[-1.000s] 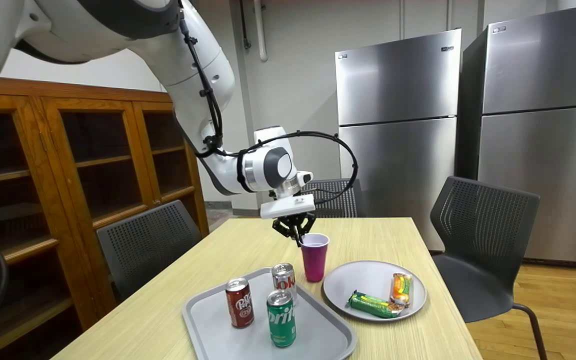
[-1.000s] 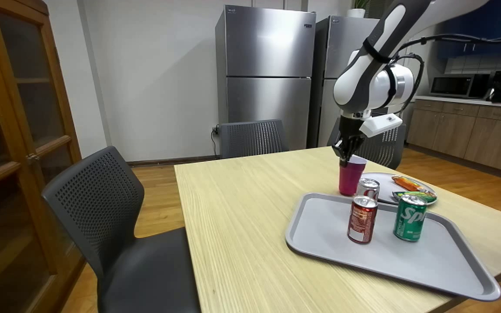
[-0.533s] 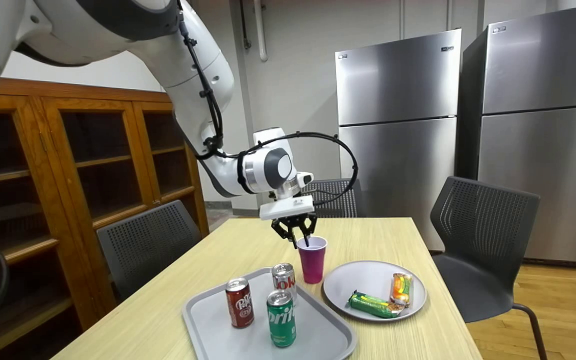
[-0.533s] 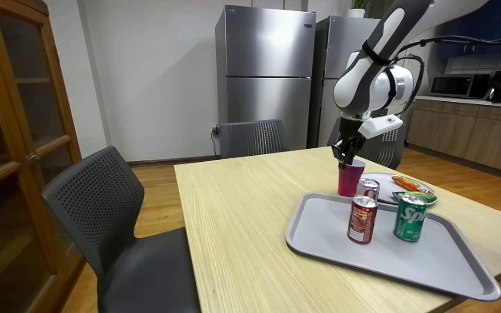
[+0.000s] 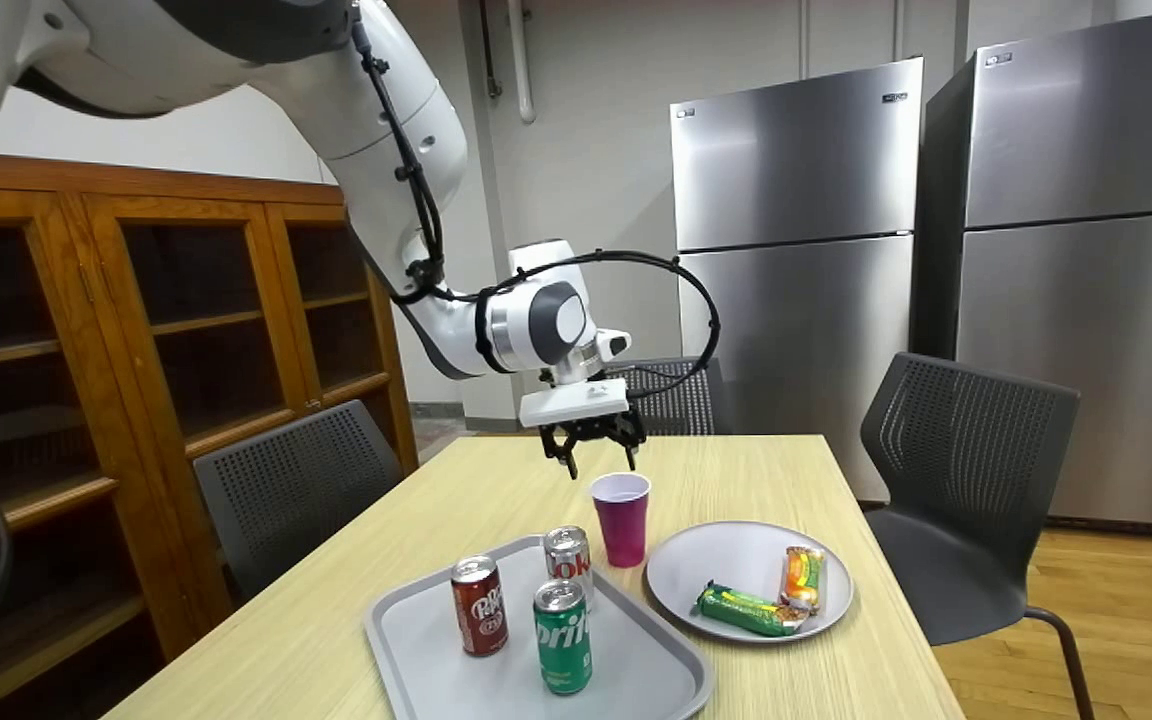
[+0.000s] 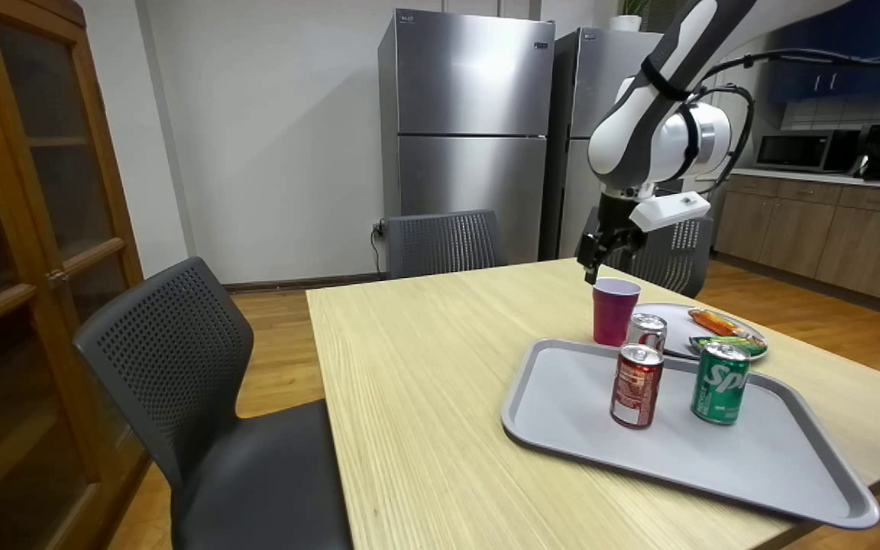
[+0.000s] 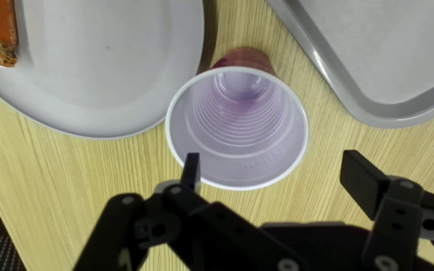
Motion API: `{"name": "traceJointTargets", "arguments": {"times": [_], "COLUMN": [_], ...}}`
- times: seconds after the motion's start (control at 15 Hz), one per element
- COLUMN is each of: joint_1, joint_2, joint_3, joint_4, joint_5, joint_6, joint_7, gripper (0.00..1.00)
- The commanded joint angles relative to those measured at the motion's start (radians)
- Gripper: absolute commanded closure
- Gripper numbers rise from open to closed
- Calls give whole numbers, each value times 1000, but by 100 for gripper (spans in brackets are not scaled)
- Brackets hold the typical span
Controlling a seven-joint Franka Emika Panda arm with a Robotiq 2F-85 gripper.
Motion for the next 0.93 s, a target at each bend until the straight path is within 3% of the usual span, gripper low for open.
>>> {"name": "traceJointTargets", "arguments": {"times": [0.0, 0.87], "joint_1": [-58, -110], "joint_2": [-58, -119], "joint_3": [62, -5], "joint_4": [-16, -4], "joint_5": [61, 171], "joint_6": [-58, -205], "joint_7": [-49, 35], "gripper": [0, 0]}}
